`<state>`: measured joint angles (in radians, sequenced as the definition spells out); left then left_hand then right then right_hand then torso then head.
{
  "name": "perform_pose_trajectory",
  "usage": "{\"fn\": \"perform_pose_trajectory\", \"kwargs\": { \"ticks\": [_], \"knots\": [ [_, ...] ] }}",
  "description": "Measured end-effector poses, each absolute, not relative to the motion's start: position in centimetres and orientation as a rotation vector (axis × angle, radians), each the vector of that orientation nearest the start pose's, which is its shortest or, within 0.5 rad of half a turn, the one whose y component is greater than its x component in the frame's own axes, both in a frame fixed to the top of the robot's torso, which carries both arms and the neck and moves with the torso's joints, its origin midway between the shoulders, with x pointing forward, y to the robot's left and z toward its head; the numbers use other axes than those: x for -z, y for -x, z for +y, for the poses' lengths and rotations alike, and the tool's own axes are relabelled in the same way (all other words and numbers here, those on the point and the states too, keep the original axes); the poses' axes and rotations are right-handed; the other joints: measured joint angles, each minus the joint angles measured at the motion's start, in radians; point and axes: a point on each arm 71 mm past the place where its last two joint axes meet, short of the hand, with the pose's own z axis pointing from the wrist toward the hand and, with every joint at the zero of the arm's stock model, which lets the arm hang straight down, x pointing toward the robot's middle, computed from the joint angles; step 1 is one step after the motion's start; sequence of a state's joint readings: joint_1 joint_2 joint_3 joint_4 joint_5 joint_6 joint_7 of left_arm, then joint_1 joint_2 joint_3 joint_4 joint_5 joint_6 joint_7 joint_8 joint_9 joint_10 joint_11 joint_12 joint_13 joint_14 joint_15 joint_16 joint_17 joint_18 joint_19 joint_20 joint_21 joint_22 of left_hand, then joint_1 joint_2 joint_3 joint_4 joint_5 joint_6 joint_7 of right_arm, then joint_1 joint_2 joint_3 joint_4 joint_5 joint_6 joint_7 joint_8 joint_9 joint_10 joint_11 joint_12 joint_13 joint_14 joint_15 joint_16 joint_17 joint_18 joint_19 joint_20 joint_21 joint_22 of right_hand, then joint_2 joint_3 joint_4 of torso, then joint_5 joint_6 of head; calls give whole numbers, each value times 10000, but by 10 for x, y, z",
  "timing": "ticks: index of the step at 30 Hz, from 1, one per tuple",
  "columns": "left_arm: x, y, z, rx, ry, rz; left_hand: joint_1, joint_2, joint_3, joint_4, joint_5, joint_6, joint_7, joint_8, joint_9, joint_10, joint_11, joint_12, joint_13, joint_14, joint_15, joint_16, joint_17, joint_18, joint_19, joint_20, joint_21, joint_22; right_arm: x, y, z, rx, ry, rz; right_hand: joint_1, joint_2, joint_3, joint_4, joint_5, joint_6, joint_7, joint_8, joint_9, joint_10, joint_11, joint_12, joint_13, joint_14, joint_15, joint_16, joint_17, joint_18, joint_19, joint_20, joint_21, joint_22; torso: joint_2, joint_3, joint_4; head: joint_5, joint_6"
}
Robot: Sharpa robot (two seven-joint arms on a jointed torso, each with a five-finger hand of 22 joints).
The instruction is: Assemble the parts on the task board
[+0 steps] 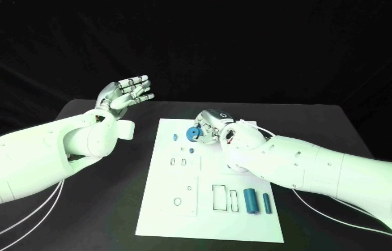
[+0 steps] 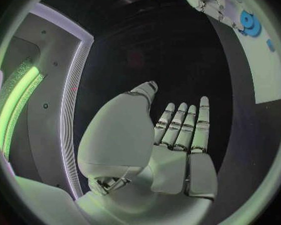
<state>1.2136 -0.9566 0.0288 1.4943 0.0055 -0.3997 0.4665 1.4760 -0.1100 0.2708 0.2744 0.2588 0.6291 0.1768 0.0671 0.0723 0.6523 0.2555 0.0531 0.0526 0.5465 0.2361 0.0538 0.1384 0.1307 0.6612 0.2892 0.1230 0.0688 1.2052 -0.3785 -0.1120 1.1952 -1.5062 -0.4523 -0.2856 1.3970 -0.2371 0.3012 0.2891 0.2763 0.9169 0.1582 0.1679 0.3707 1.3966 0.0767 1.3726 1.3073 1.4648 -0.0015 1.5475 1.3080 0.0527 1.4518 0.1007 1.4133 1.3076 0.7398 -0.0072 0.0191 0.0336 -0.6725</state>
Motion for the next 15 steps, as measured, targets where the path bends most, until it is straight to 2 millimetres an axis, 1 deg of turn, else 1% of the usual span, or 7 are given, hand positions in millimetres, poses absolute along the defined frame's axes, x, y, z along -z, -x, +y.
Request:
{"fn": "perform_pose_trajectory", "kwargs": {
  "ticks": [3, 4, 6, 7, 8, 14, 15],
  "knots": [
    [142, -503, 286, 14110, 11056, 11615, 0, 0, 0, 0, 0, 0, 0, 0, 0, 0, 0, 0, 0, 0, 0, 0, -8, 0, 0, 0, 0, -1, 210, -519, -58, -6054, 1401, 15939, -229, -72, -248, -3, -57, -14, 14, -25, -28, 0, 0, 0, 0, 0, 0, 0, 0, 1, 6, 6, 0, 0, -2, 0, -2, 14, 2],
    [142, -503, 286, 14114, 11056, 11618, 0, 0, 0, 0, 0, 0, 0, 0, 0, 0, 0, 0, 0, 0, 0, 0, -8, 0, 0, 0, 0, 0, 211, -519, -59, -6059, 1399, 15939, -303, -100, -373, -7, -57, -31, 31, -55, -36, 0, 0, 0, 0, 0, 0, 0, 0, 3, 16, 59, 0, 0, -3, 0, -4, 17, 4],
    [142, -503, 286, 14123, 11055, 11624, 0, 0, 0, 0, 0, 0, 0, 0, 0, 0, 0, 0, 0, 0, 0, 0, -8, 0, 0, 0, 0, 0, 211, -520, -61, -6062, 1382, 15940, -420, -52, -644, -6, -57, -79, 77, -64, -51, -35, 36, 0, 0, 1, 1, 0, -1, 3, 1, 72, 0, -1, -4, 0, -5, 23, 12],
    [142, -503, 286, 14126, 11055, 11626, 0, 0, 0, 0, 0, 0, 0, 0, 0, 0, 0, 0, 0, 0, 0, 0, -8, 0, 0, 0, 0, 0, 211, -519, -63, -6064, 1367, 15938, -421, -51, -779, -4, -57, -113, 46, -70, -57, -35, 36, 0, 0, 34, 35, 0, -1, 4, 1, 72, 1, 0, -4, 0, -5, 23, 14],
    [142, -503, 286, 14131, 11055, 11630, 0, 0, 0, 0, 0, 0, 0, 0, 1, 0, 0, 0, 1, 0, 0, 0, -8, 1, 0, 0, 0, 0, 211, -519, -65, -6075, 1344, 15932, -484, 16, -959, 5, -57, -114, 46, -115, -66, -35, 36, 0, -1, 34, 34, 0, -1, 2, 1, 72, 1, -1, -4, 0, -6, 24, 15],
    [142, -503, 287, 14124, 11058, 11631, 0, 0, 0, 0, 0, 0, 0, 0, 1, 0, 0, 0, 0, 0, -1, 0, -8, -1, 37, 37, 0, 0, 208, -514, -78, -6244, 1209, 15813, -485, 18, -1206, 9, -57, -147, 78, -115, -78, -35, 36, 0, 1, 34, 34, 0, -2, 3, 1, 72, 1, -1, -7, 8, -20, 35, 16],
    [142, -503, 288, 14118, 11060, 11630, 0, 0, 0, 0, 0, 0, 0, 0, 1, 0, 0, 0, 0, 0, 0, 0, -8, 0, 36, 37, 0, 0, 207, -512, -81, -6300, 1169, 15775, -523, 55, -1206, 10, -57, -147, 78, -115, -78, -35, 36, 0, 5, 34, 34, 0, -2, 3, 1, 72, 1, -2, -8, 9, -23, 36, 16]
  ]
}}
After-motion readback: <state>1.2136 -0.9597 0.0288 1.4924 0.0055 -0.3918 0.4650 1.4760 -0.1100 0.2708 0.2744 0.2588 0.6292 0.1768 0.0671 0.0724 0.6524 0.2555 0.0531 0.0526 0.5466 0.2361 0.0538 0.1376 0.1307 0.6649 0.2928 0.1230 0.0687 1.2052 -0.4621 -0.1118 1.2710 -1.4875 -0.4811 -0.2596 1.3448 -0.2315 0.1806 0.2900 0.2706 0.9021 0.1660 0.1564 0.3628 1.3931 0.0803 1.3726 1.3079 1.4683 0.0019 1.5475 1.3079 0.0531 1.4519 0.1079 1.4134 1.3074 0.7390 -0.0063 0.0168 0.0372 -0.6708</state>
